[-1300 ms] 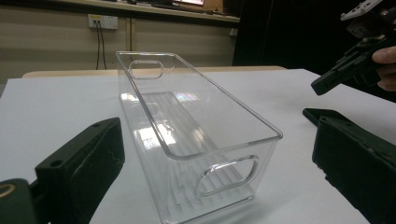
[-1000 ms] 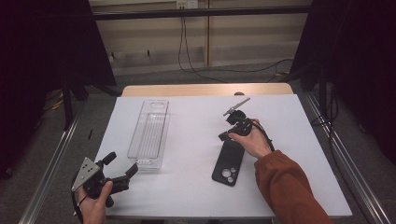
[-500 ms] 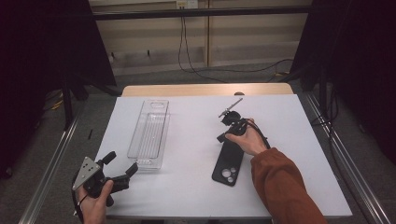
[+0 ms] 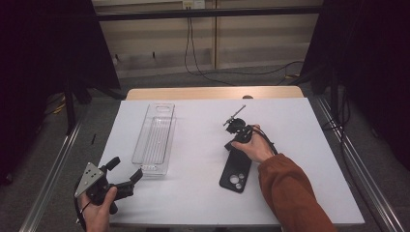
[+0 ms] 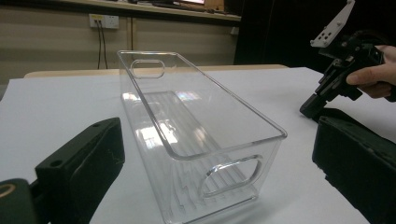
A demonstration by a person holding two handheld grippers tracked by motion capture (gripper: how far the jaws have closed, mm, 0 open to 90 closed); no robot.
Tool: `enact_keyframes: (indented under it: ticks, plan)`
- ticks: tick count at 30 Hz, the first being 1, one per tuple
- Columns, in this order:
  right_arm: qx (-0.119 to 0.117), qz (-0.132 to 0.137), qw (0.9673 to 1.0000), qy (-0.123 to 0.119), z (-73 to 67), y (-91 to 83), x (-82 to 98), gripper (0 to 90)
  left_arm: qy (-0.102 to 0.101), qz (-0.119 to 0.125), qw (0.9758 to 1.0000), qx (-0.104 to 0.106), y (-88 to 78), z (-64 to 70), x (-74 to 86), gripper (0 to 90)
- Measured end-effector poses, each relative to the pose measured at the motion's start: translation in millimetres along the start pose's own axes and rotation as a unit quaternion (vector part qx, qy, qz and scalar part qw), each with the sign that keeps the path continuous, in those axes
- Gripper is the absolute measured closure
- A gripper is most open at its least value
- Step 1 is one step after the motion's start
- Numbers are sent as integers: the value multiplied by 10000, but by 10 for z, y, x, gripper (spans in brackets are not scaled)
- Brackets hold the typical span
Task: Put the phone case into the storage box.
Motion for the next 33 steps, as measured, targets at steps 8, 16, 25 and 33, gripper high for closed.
enact_keyframes:
  ticks: [8, 16, 25, 33]
  plan:
    - [-18, 56, 10000, 24, 23, -2, 44, 900, -11, 15, 10000, 19, 1, 8, 0, 24]
    - [-35, 84, 9999, 74, 41, -26, 101, 900, -29, 23, 10000, 16, -7, 5, 1, 24]
    - [-27, 108, 9999, 103, 33, -61, 177, 900, -18, 9, 10000, 16, -8, 7, 2, 24]
    - [-3, 169, 9997, 155, 27, -101, 270, 900, -15, 5, 10000, 6, -12, 5, 2, 24]
Point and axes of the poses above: each handheld gripper's, and its own axes: y roughly forward along the jaws, x roughly out of its underside, z roughly to its right, the point moved 1 cm from there along y, roughly forward along the jaws, and after that the axes turned 7 degrees about -y, right-handed, at the moved point
